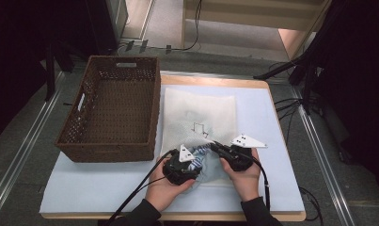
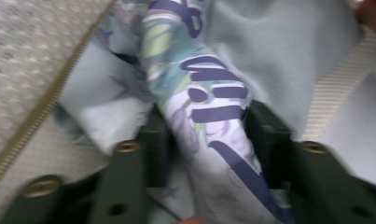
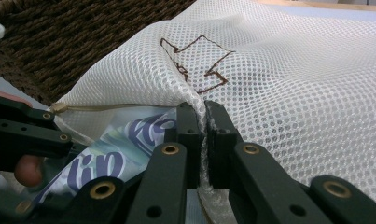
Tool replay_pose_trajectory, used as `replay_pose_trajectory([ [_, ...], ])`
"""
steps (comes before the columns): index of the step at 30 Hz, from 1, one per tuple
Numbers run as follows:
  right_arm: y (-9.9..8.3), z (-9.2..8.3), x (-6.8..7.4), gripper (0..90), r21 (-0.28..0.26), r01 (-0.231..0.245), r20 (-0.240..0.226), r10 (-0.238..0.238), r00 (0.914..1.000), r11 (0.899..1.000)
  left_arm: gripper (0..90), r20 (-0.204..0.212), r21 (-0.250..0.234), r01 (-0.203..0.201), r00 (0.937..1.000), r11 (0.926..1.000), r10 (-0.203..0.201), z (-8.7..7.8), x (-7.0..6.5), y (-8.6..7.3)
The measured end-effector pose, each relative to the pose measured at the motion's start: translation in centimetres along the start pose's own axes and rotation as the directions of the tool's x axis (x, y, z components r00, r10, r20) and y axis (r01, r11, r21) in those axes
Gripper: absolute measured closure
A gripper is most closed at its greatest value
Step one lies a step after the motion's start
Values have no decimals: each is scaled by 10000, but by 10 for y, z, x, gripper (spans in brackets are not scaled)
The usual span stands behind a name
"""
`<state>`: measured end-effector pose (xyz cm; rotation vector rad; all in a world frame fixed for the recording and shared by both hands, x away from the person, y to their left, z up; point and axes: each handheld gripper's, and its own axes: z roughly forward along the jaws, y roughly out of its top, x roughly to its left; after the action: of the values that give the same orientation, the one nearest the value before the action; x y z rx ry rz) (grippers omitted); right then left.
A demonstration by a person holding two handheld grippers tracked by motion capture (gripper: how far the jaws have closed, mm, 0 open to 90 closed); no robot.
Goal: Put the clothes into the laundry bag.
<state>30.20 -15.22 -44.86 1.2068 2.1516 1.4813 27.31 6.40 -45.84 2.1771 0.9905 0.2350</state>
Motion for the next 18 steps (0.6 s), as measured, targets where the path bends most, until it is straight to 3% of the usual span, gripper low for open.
replay_pose_trajectory([
  [2,0,0,0,867,-5,10,2,-10,10000,10000,714,-73,-38,194,9998,9998,-194,1,2,2],
  [7,0,-1,1,867,-19,25,-2,-25,10000,10000,743,-206,-540,858,9960,9948,-870,6,6,9],
  [12,1,-1,1,867,-57,18,-9,-18,10000,10000,745,-802,-921,1498,9843,9844,-1573,12,11,18],
  [15,1,-1,1,867,-67,26,-20,-26,10000,10000,747,-1435,-1046,1362,9782,9851,-1504,17,12,19],
  [16,1,-1,1,867,-54,29,-20,-29,10000,10000,746,-1503,-1145,1428,9757,9831,-1592,20,13,18],
  [18,0,-1,2,867,-23,68,-28,-68,10000,10000,738,-1435,-1143,1394,9774,9836,-1552,20,13,17],
])
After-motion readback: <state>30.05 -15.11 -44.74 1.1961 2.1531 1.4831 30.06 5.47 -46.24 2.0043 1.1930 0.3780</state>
